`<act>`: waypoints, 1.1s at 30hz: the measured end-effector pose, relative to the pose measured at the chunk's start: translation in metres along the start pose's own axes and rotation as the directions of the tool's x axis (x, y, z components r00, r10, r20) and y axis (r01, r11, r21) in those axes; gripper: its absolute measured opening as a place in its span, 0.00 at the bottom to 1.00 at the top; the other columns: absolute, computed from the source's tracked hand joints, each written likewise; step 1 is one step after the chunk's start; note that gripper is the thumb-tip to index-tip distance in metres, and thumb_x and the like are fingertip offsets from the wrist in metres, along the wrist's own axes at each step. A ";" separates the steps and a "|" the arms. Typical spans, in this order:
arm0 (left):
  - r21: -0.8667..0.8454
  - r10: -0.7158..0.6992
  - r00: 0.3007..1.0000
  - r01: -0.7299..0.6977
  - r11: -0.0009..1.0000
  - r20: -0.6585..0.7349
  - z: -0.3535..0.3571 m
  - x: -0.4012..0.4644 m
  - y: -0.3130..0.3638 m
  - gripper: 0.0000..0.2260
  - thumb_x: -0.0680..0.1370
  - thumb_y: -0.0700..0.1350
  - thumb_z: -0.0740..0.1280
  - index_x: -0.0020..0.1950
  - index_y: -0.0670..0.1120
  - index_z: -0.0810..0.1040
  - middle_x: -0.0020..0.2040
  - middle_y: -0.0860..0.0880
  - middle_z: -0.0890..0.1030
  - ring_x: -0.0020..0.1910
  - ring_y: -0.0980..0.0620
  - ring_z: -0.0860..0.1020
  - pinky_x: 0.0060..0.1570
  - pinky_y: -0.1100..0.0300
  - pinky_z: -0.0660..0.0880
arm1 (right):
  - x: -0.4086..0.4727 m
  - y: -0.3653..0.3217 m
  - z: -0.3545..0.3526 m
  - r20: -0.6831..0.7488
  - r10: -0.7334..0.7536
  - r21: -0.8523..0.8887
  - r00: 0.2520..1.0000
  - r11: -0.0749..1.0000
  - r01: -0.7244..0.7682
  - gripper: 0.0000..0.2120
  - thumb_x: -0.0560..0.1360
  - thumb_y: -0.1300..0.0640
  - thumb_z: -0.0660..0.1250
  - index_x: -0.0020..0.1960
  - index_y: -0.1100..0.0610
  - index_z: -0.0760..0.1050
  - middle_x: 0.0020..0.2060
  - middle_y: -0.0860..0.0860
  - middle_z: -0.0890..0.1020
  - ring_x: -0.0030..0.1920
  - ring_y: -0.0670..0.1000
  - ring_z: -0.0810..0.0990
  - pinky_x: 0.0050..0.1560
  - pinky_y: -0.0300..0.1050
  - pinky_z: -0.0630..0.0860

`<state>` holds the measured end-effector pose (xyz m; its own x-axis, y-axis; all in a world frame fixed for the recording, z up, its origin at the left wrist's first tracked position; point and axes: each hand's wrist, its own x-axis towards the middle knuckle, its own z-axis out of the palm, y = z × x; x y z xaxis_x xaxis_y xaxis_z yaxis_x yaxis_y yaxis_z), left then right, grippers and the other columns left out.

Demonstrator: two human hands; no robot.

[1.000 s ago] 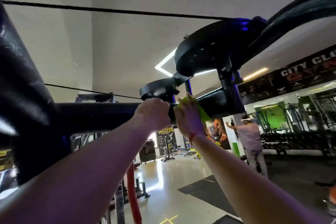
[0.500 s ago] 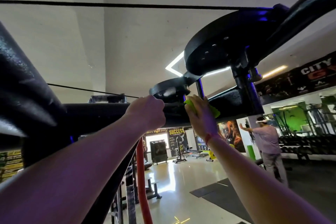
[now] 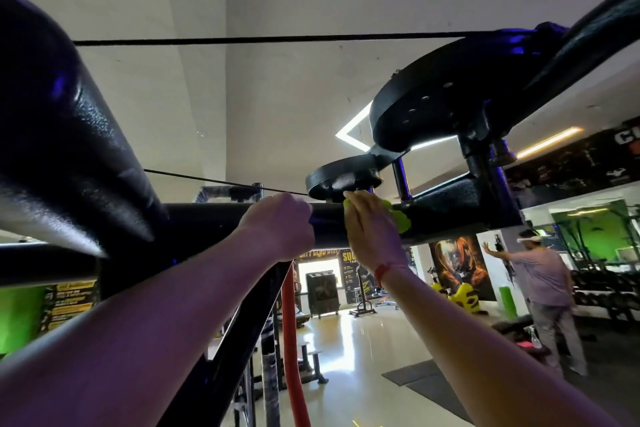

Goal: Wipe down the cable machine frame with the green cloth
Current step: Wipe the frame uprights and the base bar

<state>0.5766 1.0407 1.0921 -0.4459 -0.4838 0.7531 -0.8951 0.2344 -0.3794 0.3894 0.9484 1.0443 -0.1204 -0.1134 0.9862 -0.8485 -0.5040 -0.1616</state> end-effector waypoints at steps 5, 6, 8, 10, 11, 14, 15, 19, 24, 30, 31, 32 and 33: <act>-0.024 -0.016 1.000 0.016 1.000 0.007 -0.002 -0.012 -0.012 0.16 0.76 0.47 0.56 0.58 0.48 0.77 0.55 0.48 0.80 0.51 0.48 0.79 0.53 0.49 0.79 | 0.003 0.019 -0.015 0.108 -0.198 0.009 0.974 0.980 0.198 0.18 0.86 0.45 0.52 0.71 0.46 0.72 0.67 0.44 0.75 0.69 0.45 0.72 0.65 0.46 0.74; -0.024 -0.017 1.000 0.017 1.000 0.006 -0.002 -0.014 -0.015 0.18 0.76 0.47 0.55 0.61 0.48 0.77 0.57 0.48 0.80 0.53 0.48 0.79 0.56 0.49 0.78 | 0.004 0.028 -0.016 0.034 -0.082 -0.041 0.996 0.996 0.084 0.19 0.85 0.45 0.51 0.69 0.47 0.73 0.65 0.46 0.76 0.68 0.48 0.74 0.64 0.50 0.76; 0.009 -0.013 1.000 0.013 1.000 -0.005 -0.001 -0.020 -0.018 0.21 0.77 0.48 0.54 0.66 0.47 0.76 0.62 0.48 0.80 0.58 0.47 0.78 0.62 0.48 0.75 | 0.002 0.023 -0.008 -0.091 0.085 -0.072 0.992 0.993 -0.092 0.21 0.83 0.47 0.49 0.66 0.52 0.75 0.64 0.51 0.78 0.68 0.55 0.74 0.67 0.53 0.73; 0.031 -0.021 1.000 0.022 0.999 -0.023 -0.002 -0.025 -0.019 0.22 0.78 0.48 0.54 0.70 0.45 0.74 0.66 0.46 0.79 0.63 0.46 0.76 0.68 0.49 0.71 | -0.004 -0.005 0.006 -0.121 0.053 -0.024 0.991 0.998 -0.056 0.20 0.83 0.49 0.51 0.64 0.55 0.76 0.63 0.52 0.77 0.67 0.55 0.73 0.69 0.52 0.70; 0.034 -0.025 0.999 0.027 0.999 -0.035 -0.002 -0.028 -0.019 0.22 0.79 0.48 0.55 0.71 0.45 0.74 0.67 0.46 0.78 0.64 0.46 0.76 0.69 0.49 0.70 | -0.010 -0.019 0.012 -0.106 -0.020 0.008 0.994 1.000 0.021 0.19 0.83 0.50 0.53 0.65 0.56 0.76 0.64 0.52 0.76 0.68 0.54 0.72 0.70 0.51 0.68; 0.017 -0.027 0.997 0.028 0.999 -0.078 0.000 -0.035 -0.023 0.23 0.80 0.49 0.55 0.74 0.45 0.71 0.70 0.46 0.76 0.68 0.48 0.73 0.73 0.51 0.66 | -0.021 -0.023 0.013 0.038 -0.328 0.071 0.944 0.943 0.325 0.20 0.85 0.50 0.55 0.74 0.54 0.71 0.74 0.51 0.70 0.77 0.49 0.63 0.78 0.48 0.58; 0.001 -0.031 0.996 0.032 1.000 -0.081 0.001 -0.039 -0.024 0.24 0.80 0.49 0.56 0.76 0.46 0.69 0.73 0.47 0.73 0.72 0.48 0.70 0.75 0.51 0.63 | -0.019 -0.013 0.009 0.075 -0.360 0.073 0.930 0.932 0.355 0.21 0.86 0.49 0.53 0.76 0.52 0.68 0.76 0.49 0.68 0.78 0.48 0.60 0.79 0.48 0.56; -0.034 -0.052 0.993 0.049 0.998 -0.109 0.010 -0.054 -0.031 0.25 0.82 0.49 0.57 0.80 0.46 0.63 0.79 0.49 0.65 0.79 0.50 0.59 0.79 0.53 0.53 | -0.022 -0.014 0.014 -0.065 -0.011 0.063 0.998 0.998 0.015 0.25 0.84 0.44 0.49 0.77 0.50 0.67 0.77 0.49 0.67 0.78 0.50 0.60 0.79 0.51 0.56; -0.045 -0.084 0.985 0.078 0.996 -0.153 0.022 -0.075 -0.039 0.27 0.79 0.49 0.54 0.79 0.44 0.65 0.78 0.46 0.67 0.79 0.48 0.59 0.78 0.50 0.57 | -0.038 -0.074 0.030 0.069 -0.430 0.058 0.900 0.903 0.426 0.22 0.85 0.51 0.55 0.78 0.53 0.65 0.79 0.52 0.64 0.79 0.53 0.58 0.80 0.49 0.53; -0.008 -0.109 0.979 0.109 0.994 -0.173 0.031 -0.119 -0.055 0.32 0.76 0.54 0.47 0.77 0.43 0.68 0.79 0.46 0.66 0.80 0.48 0.59 0.78 0.49 0.59 | -0.042 -0.069 0.034 -0.123 -0.128 0.004 0.984 0.992 0.129 0.22 0.85 0.50 0.55 0.77 0.55 0.68 0.76 0.53 0.68 0.77 0.55 0.63 0.79 0.55 0.56; -0.013 -0.124 0.975 0.124 0.992 -0.182 0.034 -0.123 -0.061 0.32 0.76 0.53 0.49 0.76 0.42 0.69 0.78 0.46 0.66 0.80 0.48 0.59 0.77 0.48 0.61 | -0.047 -0.085 0.042 -0.117 -0.109 0.003 0.987 0.994 0.110 0.22 0.85 0.51 0.54 0.77 0.55 0.66 0.77 0.54 0.66 0.78 0.56 0.61 0.80 0.54 0.54; -0.024 -0.135 0.972 0.133 0.991 -0.194 0.037 -0.127 -0.067 0.31 0.75 0.51 0.51 0.75 0.41 0.71 0.77 0.45 0.68 0.79 0.47 0.61 0.75 0.45 0.64 | -0.052 -0.102 0.050 -0.077 -0.175 0.011 0.982 0.984 0.176 0.23 0.85 0.52 0.55 0.78 0.54 0.66 0.78 0.54 0.65 0.79 0.56 0.58 0.80 0.54 0.52; -0.042 -0.139 0.968 0.134 0.990 -0.207 0.039 -0.130 -0.071 0.30 0.74 0.50 0.52 0.73 0.40 0.73 0.76 0.43 0.70 0.78 0.45 0.64 0.73 0.43 0.67 | -0.054 -0.114 0.054 -0.023 -0.301 0.032 0.953 0.953 0.302 0.22 0.85 0.53 0.55 0.78 0.54 0.65 0.79 0.54 0.63 0.80 0.56 0.57 0.80 0.56 0.53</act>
<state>0.6990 1.0541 1.0000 -0.3084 -0.3265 0.8935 -0.9461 0.2031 -0.2524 0.5205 0.9663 1.0075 0.1289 0.0638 0.9896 -0.8283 -0.5418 0.1428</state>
